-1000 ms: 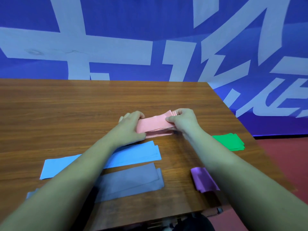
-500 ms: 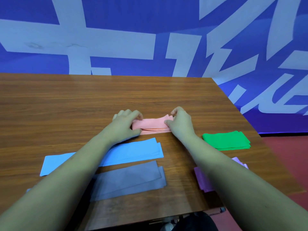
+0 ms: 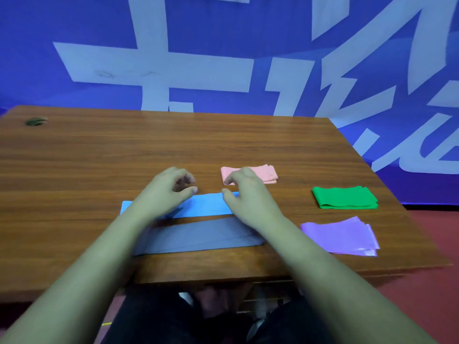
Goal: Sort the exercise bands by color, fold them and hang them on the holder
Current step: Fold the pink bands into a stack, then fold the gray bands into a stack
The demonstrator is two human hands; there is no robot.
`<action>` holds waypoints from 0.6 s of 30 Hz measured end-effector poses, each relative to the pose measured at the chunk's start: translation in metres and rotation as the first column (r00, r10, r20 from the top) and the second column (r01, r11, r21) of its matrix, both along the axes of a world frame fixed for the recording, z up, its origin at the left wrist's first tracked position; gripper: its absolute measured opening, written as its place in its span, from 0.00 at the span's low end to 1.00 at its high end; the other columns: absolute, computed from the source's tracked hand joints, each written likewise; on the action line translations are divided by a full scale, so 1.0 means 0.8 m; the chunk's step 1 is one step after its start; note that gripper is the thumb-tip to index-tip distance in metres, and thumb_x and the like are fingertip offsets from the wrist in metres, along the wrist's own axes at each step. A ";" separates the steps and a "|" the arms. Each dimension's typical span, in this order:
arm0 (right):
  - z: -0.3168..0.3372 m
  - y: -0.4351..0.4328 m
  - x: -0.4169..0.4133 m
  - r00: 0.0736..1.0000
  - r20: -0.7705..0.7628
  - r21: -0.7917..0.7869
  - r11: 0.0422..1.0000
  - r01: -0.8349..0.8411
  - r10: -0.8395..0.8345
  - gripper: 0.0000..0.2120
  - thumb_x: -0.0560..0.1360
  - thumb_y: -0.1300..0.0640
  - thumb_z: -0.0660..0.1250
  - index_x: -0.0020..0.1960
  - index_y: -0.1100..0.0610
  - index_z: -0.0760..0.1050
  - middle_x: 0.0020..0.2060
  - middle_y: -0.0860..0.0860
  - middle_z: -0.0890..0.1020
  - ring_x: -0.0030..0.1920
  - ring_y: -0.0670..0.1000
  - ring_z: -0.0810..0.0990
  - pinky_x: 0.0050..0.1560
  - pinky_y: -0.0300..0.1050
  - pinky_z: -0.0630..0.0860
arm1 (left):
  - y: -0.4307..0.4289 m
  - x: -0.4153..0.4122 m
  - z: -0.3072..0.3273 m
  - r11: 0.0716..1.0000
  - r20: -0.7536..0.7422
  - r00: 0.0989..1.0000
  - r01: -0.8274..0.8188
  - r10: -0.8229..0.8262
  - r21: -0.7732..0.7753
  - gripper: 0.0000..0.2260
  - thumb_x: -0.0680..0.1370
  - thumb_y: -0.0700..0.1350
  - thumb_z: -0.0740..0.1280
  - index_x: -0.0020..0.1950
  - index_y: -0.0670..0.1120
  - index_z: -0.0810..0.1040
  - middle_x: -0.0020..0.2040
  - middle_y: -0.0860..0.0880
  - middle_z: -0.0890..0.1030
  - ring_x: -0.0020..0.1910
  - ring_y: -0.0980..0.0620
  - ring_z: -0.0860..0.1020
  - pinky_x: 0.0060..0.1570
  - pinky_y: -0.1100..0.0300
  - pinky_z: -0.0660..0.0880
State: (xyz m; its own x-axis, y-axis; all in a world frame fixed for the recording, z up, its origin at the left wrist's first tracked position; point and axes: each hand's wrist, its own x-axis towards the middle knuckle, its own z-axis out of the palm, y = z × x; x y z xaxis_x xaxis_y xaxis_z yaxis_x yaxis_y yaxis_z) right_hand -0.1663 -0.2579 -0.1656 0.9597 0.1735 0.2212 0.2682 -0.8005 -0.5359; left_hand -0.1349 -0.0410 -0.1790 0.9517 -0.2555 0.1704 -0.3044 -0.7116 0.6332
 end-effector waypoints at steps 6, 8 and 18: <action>-0.034 0.057 -0.080 0.993 -0.025 0.044 0.992 -0.115 0.116 0.12 0.76 0.54 0.64 0.57 0.57 0.77 0.53 0.50 0.78 0.57 0.51 0.75 0.61 0.48 0.72 | 0.054 -0.090 -0.010 0.973 0.015 0.977 -0.210 0.213 -0.098 0.05 0.75 0.40 0.70 0.44 0.50 0.78 0.42 0.51 0.79 0.43 0.58 0.77 0.43 0.73 0.68; -0.043 0.069 -0.098 0.993 -0.033 0.064 0.991 -0.114 0.116 0.14 0.76 0.52 0.63 0.59 0.56 0.77 0.56 0.49 0.78 0.59 0.50 0.75 0.62 0.50 0.72 | 0.062 -0.114 -0.018 0.947 0.002 0.956 -0.290 0.293 -0.140 0.06 0.74 0.39 0.70 0.43 0.50 0.77 0.42 0.50 0.79 0.43 0.55 0.77 0.46 0.65 0.71; -0.072 0.096 -0.131 0.996 0.024 -0.099 0.992 -0.082 0.085 0.17 0.80 0.48 0.60 0.66 0.49 0.74 0.68 0.44 0.72 0.69 0.46 0.66 0.73 0.44 0.60 | 0.071 -0.166 -0.051 0.687 -0.022 0.691 -0.715 0.723 0.132 0.23 0.74 0.52 0.70 0.61 0.38 0.72 0.57 0.37 0.74 0.57 0.36 0.70 0.59 0.45 0.67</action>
